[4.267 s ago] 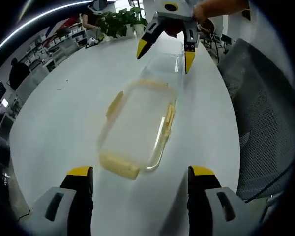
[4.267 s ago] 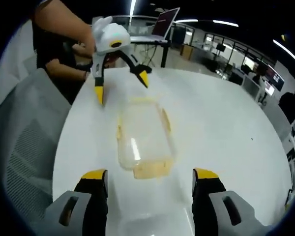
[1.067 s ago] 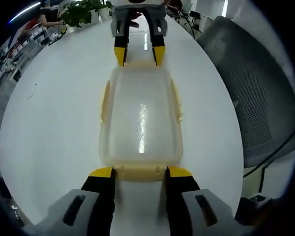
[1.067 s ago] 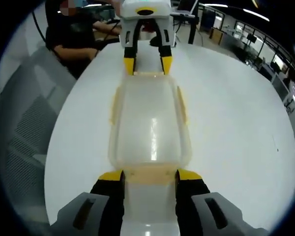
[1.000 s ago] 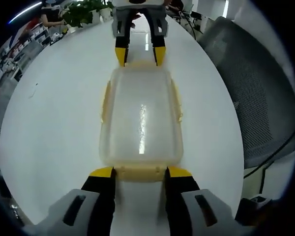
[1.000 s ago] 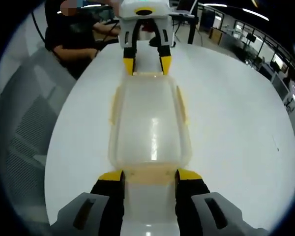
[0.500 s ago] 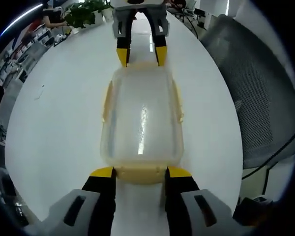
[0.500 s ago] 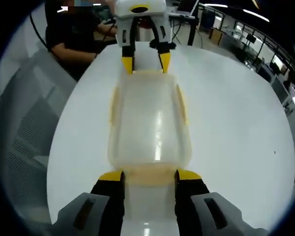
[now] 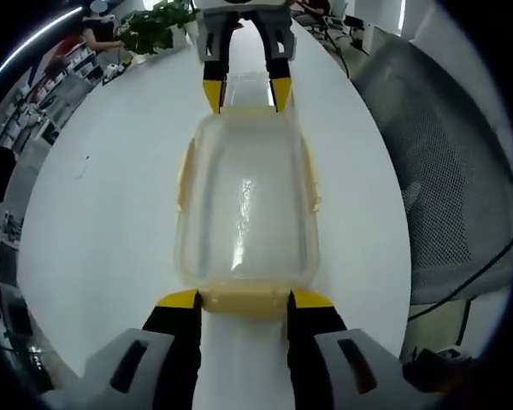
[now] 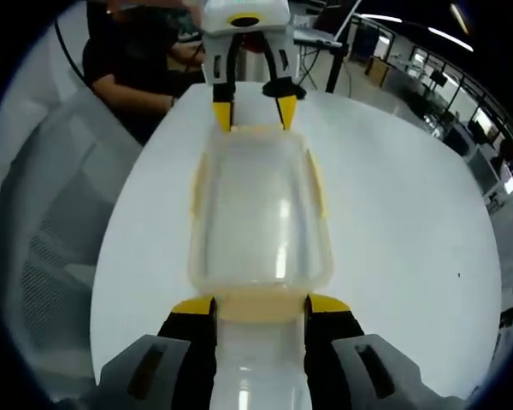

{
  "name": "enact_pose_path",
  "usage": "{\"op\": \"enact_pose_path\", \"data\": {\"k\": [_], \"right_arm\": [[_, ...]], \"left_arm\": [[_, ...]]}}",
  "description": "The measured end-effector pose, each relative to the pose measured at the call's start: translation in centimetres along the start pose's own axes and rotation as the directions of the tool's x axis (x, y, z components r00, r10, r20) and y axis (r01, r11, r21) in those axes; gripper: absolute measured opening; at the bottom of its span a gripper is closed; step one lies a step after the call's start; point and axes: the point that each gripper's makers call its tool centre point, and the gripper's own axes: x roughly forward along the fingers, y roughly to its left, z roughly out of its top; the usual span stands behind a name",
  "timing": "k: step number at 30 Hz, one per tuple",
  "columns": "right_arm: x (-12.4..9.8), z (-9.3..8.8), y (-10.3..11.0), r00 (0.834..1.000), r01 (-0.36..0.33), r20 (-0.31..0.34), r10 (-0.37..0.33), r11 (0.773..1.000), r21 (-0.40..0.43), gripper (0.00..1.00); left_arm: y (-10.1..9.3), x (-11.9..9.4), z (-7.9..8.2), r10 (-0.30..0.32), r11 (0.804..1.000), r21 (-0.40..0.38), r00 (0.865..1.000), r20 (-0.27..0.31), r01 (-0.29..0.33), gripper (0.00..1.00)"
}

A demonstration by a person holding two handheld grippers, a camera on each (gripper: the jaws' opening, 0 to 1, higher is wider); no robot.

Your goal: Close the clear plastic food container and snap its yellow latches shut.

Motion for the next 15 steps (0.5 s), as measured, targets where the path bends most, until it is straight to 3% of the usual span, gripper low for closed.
{"op": "enact_pose_path", "data": {"k": [15], "right_arm": [[-2.5, -0.7, 0.9, 1.000, 0.013, -0.017, -0.013, 1.000, -0.011, 0.38]], "left_arm": [[-0.8, -1.0, 2.4, 0.009, 1.000, -0.004, 1.000, -0.003, -0.009, 0.38]]}}
